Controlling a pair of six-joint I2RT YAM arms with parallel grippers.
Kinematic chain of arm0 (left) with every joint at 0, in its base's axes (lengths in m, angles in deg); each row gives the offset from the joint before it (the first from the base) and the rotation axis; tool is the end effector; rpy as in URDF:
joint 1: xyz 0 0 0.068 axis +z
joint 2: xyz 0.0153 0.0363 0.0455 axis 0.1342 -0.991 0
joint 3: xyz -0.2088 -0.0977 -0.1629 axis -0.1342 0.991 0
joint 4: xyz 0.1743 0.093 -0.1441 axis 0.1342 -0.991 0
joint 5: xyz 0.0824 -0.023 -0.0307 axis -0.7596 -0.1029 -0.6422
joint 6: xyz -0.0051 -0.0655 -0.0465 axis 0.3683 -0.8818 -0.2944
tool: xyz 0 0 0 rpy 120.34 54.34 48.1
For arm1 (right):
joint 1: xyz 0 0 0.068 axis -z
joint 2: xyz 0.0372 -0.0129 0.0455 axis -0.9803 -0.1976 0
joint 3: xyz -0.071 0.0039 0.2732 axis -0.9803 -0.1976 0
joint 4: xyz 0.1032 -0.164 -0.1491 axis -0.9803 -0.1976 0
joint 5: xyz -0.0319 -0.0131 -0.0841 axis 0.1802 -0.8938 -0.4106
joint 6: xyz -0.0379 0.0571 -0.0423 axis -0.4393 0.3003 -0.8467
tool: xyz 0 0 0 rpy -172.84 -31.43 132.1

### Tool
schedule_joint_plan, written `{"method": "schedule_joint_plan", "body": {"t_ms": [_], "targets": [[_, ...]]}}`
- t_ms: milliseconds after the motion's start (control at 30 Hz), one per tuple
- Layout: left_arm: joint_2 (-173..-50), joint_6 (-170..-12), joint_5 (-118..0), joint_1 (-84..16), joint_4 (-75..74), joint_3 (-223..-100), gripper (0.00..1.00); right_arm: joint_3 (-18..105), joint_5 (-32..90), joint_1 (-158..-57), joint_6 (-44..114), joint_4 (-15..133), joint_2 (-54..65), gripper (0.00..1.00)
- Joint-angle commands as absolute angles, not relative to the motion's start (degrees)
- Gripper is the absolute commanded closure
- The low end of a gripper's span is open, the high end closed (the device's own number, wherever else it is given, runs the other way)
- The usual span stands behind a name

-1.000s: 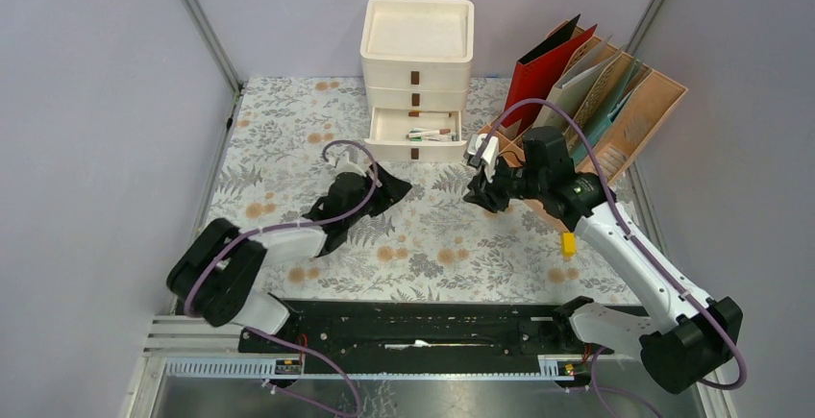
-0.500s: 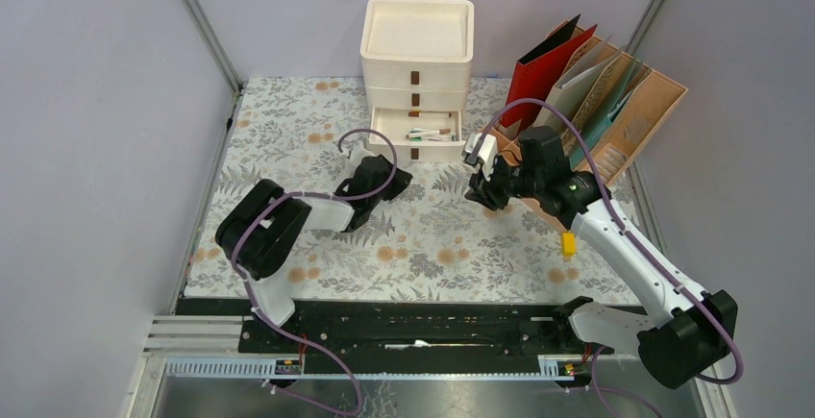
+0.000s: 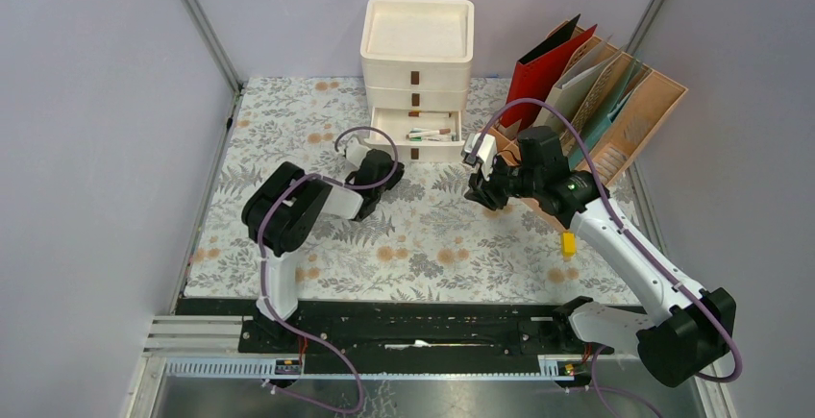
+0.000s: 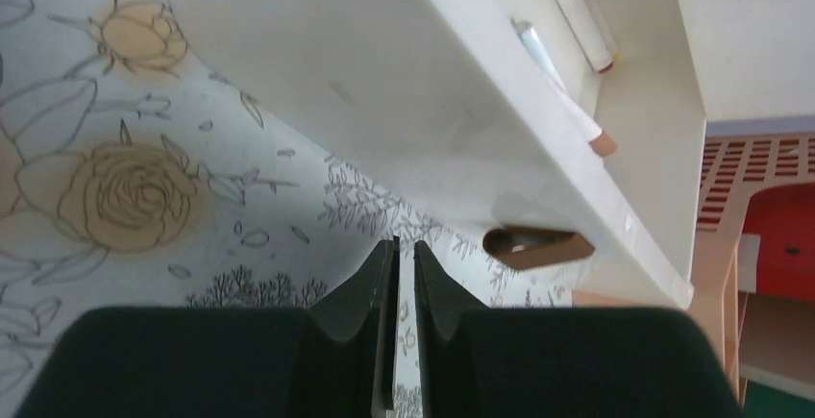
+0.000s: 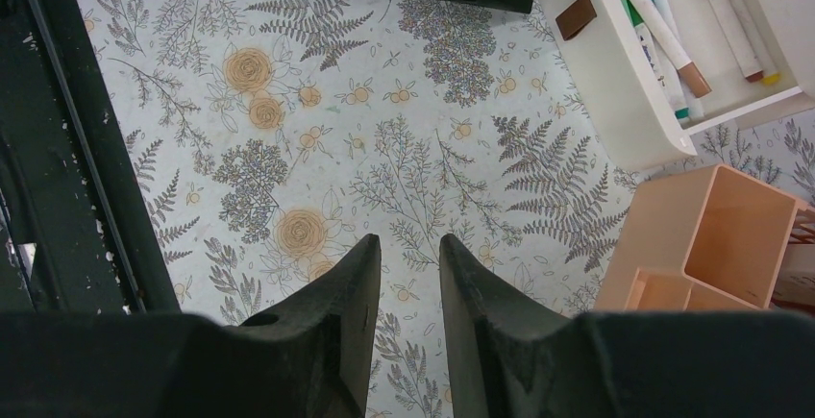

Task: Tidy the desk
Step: Close the drawer in the storage box.

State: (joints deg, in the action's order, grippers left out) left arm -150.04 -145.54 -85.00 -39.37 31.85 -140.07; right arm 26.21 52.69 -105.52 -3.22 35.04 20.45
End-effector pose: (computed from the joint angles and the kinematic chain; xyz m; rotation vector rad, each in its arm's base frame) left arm 0.3605 -0.1975 0.1243 -0.8105 1.9606 -0.7372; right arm 0.2097 0.1465 0.3207 -1.2793 1.6569 0.5290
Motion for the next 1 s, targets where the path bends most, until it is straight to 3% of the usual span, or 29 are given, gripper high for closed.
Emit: {"method": "schedule_joint_plan", "body": {"t_ms": [0, 967], "targets": [[-152.1, -148.2, -85.7, -37.8, 36.6, -144.0, 0.86, 25.9, 52.8, -105.0, -3.9, 36.8, 20.3, 0.64], [-166.2, -156.0, -78.5, -32.1, 37.8, -160.4, 0.90, 25.8, 52.9, -104.4, -3.8, 36.8, 19.4, 0.65]]}}
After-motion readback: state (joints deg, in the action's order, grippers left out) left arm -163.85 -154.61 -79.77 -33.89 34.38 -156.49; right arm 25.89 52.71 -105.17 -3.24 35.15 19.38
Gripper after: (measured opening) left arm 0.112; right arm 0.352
